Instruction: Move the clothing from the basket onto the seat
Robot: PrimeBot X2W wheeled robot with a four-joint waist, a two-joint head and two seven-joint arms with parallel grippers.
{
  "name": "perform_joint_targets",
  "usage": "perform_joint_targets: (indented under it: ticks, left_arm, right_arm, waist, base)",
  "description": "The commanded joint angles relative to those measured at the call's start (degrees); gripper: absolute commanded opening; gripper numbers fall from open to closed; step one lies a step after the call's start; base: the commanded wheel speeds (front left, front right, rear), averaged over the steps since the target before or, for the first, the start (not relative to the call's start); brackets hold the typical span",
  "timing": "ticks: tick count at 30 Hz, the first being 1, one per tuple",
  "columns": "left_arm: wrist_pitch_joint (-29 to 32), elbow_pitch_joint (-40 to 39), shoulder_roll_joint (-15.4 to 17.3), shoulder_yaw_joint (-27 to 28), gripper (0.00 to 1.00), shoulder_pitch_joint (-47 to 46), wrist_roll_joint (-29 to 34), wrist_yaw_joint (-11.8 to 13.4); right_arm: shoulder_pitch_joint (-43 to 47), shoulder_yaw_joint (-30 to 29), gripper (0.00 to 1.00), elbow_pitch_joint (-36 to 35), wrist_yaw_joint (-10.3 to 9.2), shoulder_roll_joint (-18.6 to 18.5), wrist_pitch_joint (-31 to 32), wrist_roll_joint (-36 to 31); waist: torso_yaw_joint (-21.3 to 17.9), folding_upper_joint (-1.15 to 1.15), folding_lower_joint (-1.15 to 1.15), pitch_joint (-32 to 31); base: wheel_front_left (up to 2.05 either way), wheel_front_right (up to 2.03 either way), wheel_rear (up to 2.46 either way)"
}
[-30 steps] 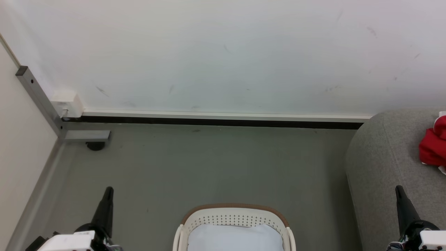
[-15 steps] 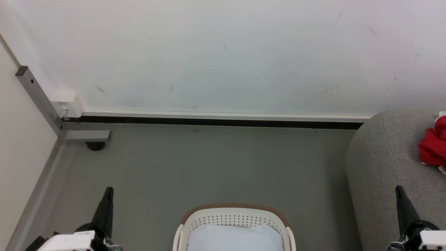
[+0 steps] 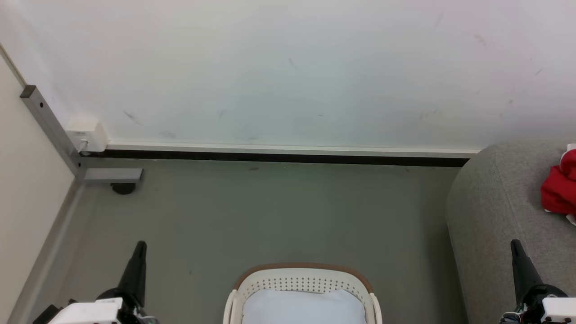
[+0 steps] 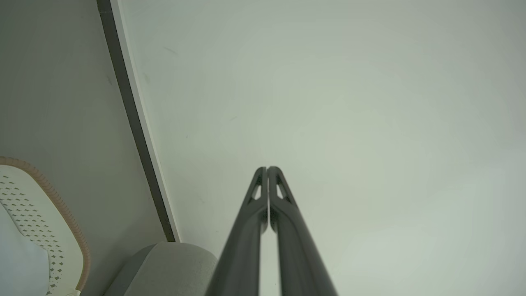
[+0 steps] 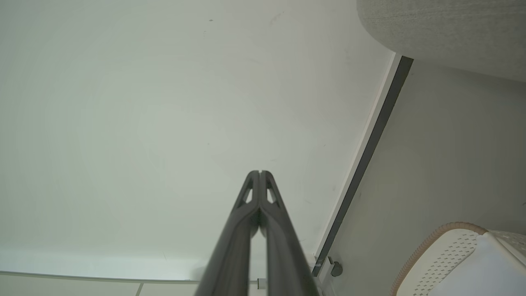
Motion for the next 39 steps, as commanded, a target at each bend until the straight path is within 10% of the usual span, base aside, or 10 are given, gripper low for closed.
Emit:
perform_joint_targets:
  ticks: [1,39]
  left_arm:
    - [0.22,-0.15,0.11,0.07,0.00,-0.53,-0.77,0.08]
    - [0.21,-0.16,0.12,0.05,0.00,-0.52,-0.78,0.08]
  right_arm:
    - [-0.71,-0.18,0.00,-0.22,-0.12,-0.38,0.18,0.10]
    - [-0.71,-0.17,0.00,-0.23,-0.12,-0.38,0.17,0.10]
  waist:
    - [0.00,0.00,0.00,0.00]
    - [0.00,0.00,0.00,0.00]
  base:
    - [0.00,0.00,0.00]
    - [0.00,0.00,0.00]
